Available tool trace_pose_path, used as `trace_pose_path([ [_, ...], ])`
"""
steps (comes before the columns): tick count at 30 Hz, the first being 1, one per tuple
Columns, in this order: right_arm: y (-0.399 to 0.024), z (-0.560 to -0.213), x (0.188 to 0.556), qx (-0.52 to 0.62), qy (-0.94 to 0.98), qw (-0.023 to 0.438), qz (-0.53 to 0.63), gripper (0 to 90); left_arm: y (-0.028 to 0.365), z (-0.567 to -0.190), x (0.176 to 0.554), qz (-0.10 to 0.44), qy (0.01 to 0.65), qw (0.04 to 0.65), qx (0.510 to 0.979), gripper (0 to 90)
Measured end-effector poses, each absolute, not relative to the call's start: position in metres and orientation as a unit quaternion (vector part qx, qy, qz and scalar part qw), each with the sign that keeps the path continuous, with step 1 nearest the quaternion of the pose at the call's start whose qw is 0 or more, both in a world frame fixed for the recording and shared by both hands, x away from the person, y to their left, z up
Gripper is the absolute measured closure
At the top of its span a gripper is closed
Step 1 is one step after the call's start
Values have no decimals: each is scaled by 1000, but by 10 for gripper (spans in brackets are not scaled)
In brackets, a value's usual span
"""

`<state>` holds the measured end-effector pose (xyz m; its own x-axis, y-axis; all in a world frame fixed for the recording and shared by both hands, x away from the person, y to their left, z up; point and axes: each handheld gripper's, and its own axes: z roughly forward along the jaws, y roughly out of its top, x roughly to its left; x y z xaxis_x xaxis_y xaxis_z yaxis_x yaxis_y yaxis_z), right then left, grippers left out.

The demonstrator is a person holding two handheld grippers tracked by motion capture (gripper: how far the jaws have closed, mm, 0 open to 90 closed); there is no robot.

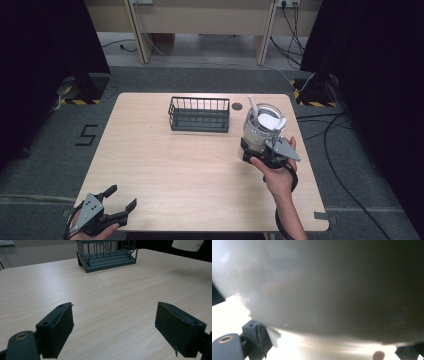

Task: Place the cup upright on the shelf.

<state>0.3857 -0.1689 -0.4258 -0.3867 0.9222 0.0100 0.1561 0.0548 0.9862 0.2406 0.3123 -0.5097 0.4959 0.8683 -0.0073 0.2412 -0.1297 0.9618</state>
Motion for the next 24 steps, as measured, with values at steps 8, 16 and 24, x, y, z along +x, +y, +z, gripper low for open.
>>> trace_pose_path([
  [8,-158,-422,395,421,632,352,547,103,312,-510,241,299,402,523,689,145],
  [16,-150,-417,405,419,632,349,550,103,312,-510,241,298,403,524,689,145],
  [24,-139,-413,414,413,633,346,556,103,312,-510,241,297,405,525,687,145],
])
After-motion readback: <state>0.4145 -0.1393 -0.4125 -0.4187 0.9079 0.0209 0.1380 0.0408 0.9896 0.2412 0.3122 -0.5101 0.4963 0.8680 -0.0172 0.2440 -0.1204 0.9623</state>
